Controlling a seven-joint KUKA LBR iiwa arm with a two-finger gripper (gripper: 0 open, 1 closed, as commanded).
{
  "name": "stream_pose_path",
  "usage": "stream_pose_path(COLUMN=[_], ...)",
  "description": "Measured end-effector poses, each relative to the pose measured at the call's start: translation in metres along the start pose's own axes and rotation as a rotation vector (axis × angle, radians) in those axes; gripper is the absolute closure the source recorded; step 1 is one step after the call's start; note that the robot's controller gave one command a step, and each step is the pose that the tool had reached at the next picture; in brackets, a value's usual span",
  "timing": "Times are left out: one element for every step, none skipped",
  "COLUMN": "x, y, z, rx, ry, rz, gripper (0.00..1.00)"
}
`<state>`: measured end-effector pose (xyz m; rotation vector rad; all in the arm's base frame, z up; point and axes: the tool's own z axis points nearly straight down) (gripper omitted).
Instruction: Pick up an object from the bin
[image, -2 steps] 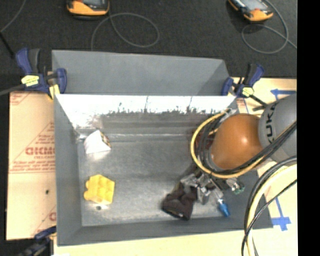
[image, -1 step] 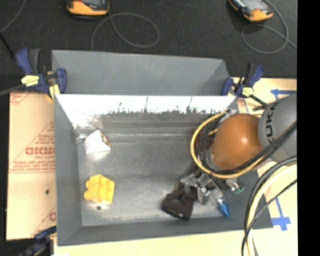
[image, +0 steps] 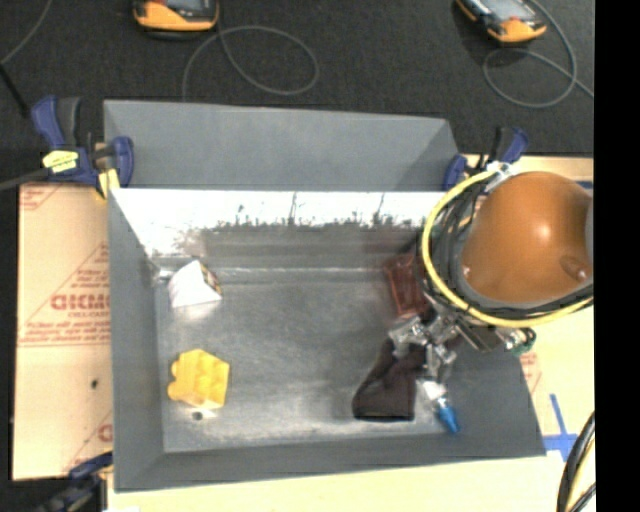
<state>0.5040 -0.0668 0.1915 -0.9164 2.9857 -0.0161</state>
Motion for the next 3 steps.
stream_pose_path(x=[0.0, -0.002, -0.003], y=[0.0, 0.002, -0.006], z=[0.0, -0.043, -0.085], rx=[-0.001, -0.004, 0.001], ry=[0.0, 0.005, -0.002], rz=[0.001, -0.001, -0.03], gripper=[1.0, 1.0, 1.0])
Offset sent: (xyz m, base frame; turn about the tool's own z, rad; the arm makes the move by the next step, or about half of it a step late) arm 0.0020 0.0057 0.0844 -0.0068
